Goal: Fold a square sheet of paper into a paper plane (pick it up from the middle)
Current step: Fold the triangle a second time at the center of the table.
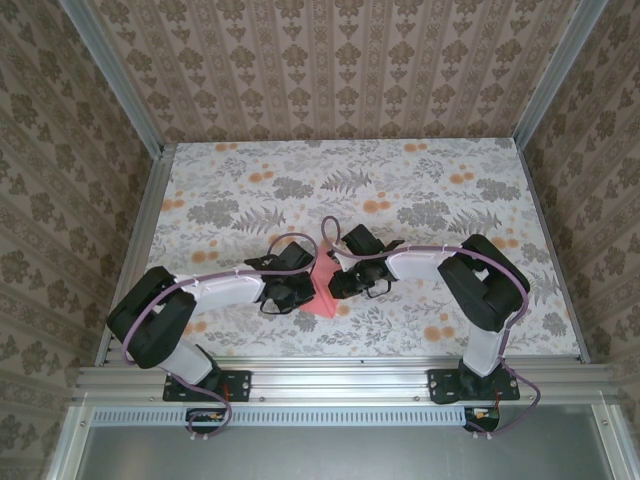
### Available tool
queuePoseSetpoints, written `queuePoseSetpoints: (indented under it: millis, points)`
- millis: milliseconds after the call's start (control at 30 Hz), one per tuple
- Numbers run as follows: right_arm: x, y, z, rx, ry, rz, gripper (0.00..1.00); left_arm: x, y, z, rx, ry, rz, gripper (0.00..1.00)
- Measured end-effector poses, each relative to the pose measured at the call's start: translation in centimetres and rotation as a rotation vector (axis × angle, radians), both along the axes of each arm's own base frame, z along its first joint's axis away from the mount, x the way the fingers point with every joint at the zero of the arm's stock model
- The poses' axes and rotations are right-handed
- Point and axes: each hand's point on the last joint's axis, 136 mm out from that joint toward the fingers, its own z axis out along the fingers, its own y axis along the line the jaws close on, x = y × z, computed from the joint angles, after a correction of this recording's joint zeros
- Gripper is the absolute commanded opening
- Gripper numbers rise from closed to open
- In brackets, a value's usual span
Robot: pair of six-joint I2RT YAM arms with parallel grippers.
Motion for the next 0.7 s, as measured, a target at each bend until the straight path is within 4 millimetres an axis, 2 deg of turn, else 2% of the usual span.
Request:
queuePoseSetpoints:
  millis: [533, 700]
  points:
    - [0.16, -0.02, -0.07, -0.014, 0.001, 0.003, 0.12, -0.04, 0.07, 0.01, 0.009, -0.002, -0.001, 0.0]
    - [0.16, -0.07, -0.11, -0.018, 0.001, 0.005, 0.12, -0.07, 0.12, 0.1, 0.01, -0.004, -0.005, 0.04]
